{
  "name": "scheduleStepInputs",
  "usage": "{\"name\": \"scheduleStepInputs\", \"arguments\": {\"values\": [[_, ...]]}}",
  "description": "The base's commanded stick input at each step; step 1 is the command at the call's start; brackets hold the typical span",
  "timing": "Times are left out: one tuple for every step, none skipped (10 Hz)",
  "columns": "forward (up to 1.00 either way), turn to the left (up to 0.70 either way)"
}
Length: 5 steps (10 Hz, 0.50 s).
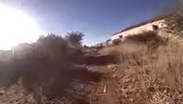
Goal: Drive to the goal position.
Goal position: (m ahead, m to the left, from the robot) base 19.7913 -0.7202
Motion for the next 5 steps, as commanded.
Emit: {"name": "scheduleStepInputs", "arguments": {"values": [[0.5,0.0],[0.5,0.0],[0.5,-0.01],[0.5,-0.02],[0.5,-0.03]]}}
